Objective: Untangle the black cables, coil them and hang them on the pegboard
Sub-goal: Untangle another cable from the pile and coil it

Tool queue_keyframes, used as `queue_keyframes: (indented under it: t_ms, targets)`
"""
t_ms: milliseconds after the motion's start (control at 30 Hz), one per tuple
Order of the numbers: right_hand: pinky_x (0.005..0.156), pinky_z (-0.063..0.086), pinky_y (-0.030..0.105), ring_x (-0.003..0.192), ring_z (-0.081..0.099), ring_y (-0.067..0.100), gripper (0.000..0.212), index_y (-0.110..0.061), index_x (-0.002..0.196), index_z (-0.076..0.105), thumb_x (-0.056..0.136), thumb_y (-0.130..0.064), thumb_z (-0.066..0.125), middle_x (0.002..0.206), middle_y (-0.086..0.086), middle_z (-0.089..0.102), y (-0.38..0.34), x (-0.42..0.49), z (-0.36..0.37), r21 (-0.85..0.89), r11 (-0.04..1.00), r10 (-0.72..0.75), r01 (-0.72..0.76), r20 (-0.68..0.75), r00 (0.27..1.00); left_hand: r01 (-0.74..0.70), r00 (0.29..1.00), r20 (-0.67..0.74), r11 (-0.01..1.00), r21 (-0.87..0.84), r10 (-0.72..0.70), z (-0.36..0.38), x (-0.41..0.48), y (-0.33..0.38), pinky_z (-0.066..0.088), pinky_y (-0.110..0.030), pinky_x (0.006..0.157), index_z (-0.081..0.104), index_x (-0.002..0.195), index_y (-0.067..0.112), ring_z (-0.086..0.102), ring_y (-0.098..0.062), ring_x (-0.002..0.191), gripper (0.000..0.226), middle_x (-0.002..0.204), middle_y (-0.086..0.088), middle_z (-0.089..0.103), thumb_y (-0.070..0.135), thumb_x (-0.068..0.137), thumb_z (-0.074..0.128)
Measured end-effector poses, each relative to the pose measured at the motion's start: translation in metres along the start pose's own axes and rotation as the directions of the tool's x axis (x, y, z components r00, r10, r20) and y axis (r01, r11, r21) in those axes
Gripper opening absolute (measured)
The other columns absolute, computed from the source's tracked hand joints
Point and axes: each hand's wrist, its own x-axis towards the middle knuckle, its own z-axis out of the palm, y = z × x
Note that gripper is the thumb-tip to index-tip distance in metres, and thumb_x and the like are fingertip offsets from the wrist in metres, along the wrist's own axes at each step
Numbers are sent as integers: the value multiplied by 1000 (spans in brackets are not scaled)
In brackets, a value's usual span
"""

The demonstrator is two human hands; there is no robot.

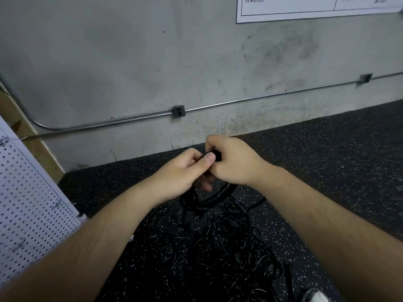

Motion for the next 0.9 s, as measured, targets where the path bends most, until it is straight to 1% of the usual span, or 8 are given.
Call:
queue_keyframes:
  t_ms: [133, 267, 333, 400, 533, 700, 800, 900]
  targets:
    - [60, 42, 30, 59, 50, 10, 20, -21, 93, 51, 85, -6, 62, 75, -3, 63, -1, 2, 8, 311, 948, 59, -72, 50, 997, -46, 993, -99, 985, 168, 63, 1, 6, -6, 52, -41, 64, 60, 103, 13, 49, -8, 47, 65, 50, 16, 50, 72, 81, 41]
    - [79, 55, 39, 74, 67, 19, 18, -14, 103, 60, 90, -3, 67, 83, 4, 68, 12, 0, 2, 670, 728, 142, -147, 62, 988, -101, 958, -279, 986, -130, 62, -9, 6, 0, 40, -35, 52, 52, 84, 19, 34, -9, 45, 38, 52, 12, 36, 55, 95, 47]
    - [92, 54, 39, 94, 72, 26, 18, -10, 105, 65, 97, -26, 65, 96, 10, 73, 21, -4, 2, 730, 660, 141, -178, 112, 984, -140, 936, -350, 944, -298, 28, -18, 7, 3, 36, -28, 46, 48, 84, 16, 28, -10, 46, 40, 57, 8, 28, 53, 99, 47]
    - [100, 52, 43, 103, 72, 28, 49, -11, 113, 67, 95, -55, 55, 105, 10, 75, 23, -7, 11, 729, 634, 168, -257, 194, 966, -168, 916, -402, 907, -385, -1, -24, 6, 5, 32, -25, 43, 45, 83, 17, 25, -10, 45, 39, 57, 7, 25, 50, 104, 46]
    - [85, 56, 47, 94, 72, 32, 73, -7, 115, 62, 87, -72, 40, 94, 7, 70, 7, 1, 32, 843, 421, 221, -335, 263, 939, -204, 891, -454, 870, -449, -26, -22, 8, 7, 27, -24, 41, 44, 81, 17, 24, -9, 43, 38, 55, 8, 27, 47, 106, 44]
    - [67, 51, 29, 66, 61, 18, 55, -22, 126, 55, 108, -55, 16, 84, 0, 70, -14, 4, 44, 617, 734, 275, -283, 111, 955, -243, 828, -557, 855, -458, -63, -11, 9, 9, 22, -23, 40, 41, 79, 19, 25, -9, 45, 40, 57, 6, 29, 49, 106, 42]
    - [101, 46, 36, 102, 57, 20, 64, -19, 141, 46, 105, -59, 11, 105, -5, 58, -22, -1, 56, 475, 839, 246, -266, 107, 963, -248, 802, -593, 864, -437, -69, -4, 12, 8, 22, -22, 40, 38, 81, 19, 26, -9, 46, 39, 57, 8, 29, 48, 108, 38]
    - [109, 18, 17, 135, 34, 6, 61, -15, 158, 26, 109, -49, 16, 142, -11, 37, -38, -6, 63, 501, 832, 226, -241, 91, 970, -226, 740, -672, 930, -290, -30, -4, 15, 3, 32, -23, 44, 38, 75, 18, 36, -7, 44, 45, 55, 11, 36, 50, 108, 34]
